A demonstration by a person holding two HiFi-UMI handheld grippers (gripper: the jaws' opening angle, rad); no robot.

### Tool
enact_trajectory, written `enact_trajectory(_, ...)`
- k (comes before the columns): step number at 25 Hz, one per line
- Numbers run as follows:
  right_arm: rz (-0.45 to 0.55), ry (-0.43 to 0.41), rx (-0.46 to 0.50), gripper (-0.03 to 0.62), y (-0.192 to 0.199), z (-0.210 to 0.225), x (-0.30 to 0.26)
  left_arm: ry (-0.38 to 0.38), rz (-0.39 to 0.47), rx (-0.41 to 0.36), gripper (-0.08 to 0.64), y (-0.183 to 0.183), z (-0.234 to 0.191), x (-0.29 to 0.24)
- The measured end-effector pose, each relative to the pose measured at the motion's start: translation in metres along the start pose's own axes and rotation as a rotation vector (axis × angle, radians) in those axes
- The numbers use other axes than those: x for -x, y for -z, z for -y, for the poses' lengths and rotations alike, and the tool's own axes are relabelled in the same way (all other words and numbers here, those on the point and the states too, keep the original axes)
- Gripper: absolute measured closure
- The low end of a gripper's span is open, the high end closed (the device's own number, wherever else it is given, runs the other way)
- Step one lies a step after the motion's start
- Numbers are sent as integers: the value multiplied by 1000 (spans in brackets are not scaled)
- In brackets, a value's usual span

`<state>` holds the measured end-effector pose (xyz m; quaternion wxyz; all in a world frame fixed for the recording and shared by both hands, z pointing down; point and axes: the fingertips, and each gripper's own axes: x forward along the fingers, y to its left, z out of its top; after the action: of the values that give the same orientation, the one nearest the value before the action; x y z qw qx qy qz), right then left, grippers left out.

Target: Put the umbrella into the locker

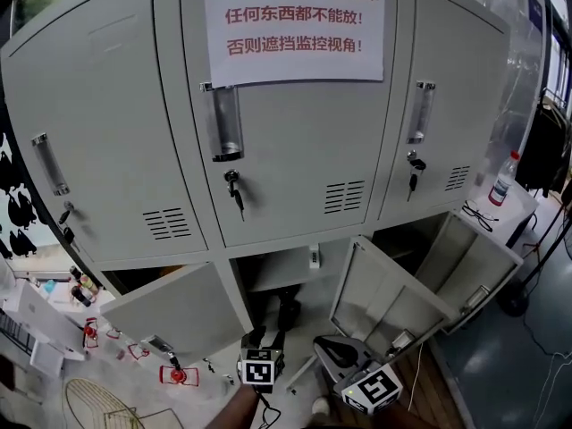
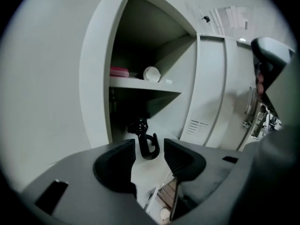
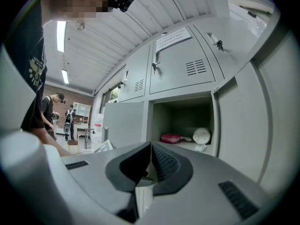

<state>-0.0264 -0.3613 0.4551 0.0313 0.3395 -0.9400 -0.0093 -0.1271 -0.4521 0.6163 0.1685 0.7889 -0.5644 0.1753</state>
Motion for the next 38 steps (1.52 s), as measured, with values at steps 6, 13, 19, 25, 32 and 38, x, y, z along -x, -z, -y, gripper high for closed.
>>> enact_trajectory(6,3,40,20,560,-9,-6,7,-17,145,-31,501,-36,9,63)
enact_trajectory(13,29,95,74,560,-31,-9,18,-6,375,-90,535,-88,25,140)
enact_trajectory(19,61,138,102,560,-47,-17,30,-44,437,-146,537,-108,25,190)
enact_trajectory(25,103,187,134,563,-63,-29,47,-50,470,-146,537,-114,25,229)
enact_trajectory(32,93,177,132,563,-61,-53,63,-65,444,-151,537,-97,25,251)
enact_trajectory(38,82,169,129,563,-59,-69,77,-40,423,-160,537,-86,39,258)
